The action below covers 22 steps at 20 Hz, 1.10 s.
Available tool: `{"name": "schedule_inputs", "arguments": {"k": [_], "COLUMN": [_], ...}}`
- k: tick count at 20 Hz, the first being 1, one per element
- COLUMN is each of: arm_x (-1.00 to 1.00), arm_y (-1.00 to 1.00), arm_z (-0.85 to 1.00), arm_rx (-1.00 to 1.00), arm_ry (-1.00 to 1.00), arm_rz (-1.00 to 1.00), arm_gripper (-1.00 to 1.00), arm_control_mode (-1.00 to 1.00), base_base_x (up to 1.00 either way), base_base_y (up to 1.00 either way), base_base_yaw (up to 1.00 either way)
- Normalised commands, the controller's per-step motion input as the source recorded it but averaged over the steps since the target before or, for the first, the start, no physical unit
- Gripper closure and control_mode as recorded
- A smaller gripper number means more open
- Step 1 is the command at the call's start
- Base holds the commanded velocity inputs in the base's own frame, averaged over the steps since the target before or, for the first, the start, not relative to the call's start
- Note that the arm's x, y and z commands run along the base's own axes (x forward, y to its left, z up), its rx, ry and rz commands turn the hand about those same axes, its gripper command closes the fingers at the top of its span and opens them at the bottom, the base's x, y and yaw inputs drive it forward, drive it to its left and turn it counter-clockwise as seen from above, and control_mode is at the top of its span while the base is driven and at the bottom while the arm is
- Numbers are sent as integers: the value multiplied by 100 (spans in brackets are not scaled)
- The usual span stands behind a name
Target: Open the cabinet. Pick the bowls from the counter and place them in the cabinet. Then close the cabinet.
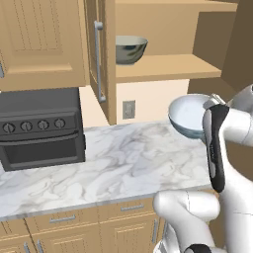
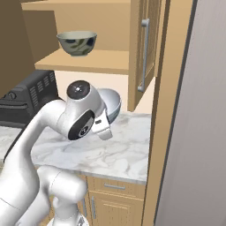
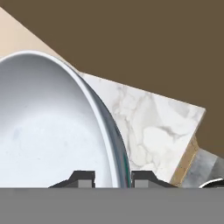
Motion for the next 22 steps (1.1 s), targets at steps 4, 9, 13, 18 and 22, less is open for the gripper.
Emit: {"name": "schedule_inputs", "arguments": {"k": [4, 9, 13, 18, 22], "arm_x": [-68, -48, -4, 23, 44], "arm_y": [0, 0, 0, -7, -23], "arm_z": [100, 100, 100, 76, 10], "arm_rx": [7, 12, 4, 6, 4], "arm_ry": [-17, -11, -1, 0, -7], "arm_rz": [-5, -12, -21, -13, 0], "arm_gripper": [100, 100, 100, 100, 100], "arm_control_mode": [-100, -100, -100, -100, -100], "base_base_x": [0, 0, 0, 0, 0], "base_base_y": [0, 0, 0, 0, 0], "base_base_yaw": [0, 0, 0, 0, 0]}}
